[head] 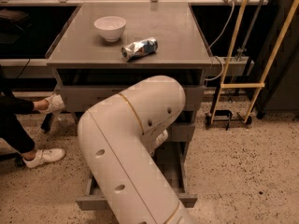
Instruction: Pick orange can from bottom drawer and place on counter
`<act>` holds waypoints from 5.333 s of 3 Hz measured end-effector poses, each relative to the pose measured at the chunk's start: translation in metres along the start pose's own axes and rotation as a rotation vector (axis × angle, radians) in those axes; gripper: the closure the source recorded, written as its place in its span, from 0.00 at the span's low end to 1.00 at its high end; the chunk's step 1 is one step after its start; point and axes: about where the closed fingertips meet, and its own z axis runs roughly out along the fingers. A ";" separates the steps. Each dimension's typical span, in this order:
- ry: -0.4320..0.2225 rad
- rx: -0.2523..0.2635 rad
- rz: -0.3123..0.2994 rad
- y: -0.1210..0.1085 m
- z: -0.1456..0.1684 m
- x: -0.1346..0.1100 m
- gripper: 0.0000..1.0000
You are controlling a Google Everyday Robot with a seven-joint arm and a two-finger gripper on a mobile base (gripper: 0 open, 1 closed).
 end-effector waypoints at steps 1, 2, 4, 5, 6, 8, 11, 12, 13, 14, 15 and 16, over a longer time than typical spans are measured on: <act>0.074 0.038 0.069 0.013 -0.026 0.011 1.00; 0.129 0.212 0.167 -0.005 -0.055 0.032 1.00; 0.115 0.237 0.207 -0.008 -0.076 0.031 1.00; 0.130 0.154 0.312 -0.016 -0.105 0.068 1.00; 0.139 0.122 0.442 -0.044 -0.163 0.124 1.00; 0.151 0.137 0.539 -0.059 -0.200 0.164 1.00; 0.050 0.219 0.584 -0.115 -0.304 0.060 1.00; 0.051 0.218 0.584 -0.115 -0.304 0.060 1.00; 0.048 0.171 0.581 -0.115 -0.313 0.059 1.00; 0.123 0.139 0.497 -0.134 -0.317 0.041 1.00; 0.253 0.150 0.393 -0.163 -0.317 0.011 1.00; 0.287 0.144 0.377 -0.173 -0.321 -0.004 1.00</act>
Offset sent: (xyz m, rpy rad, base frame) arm -0.3122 -0.0233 0.0684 -0.2500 -0.4329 -0.4521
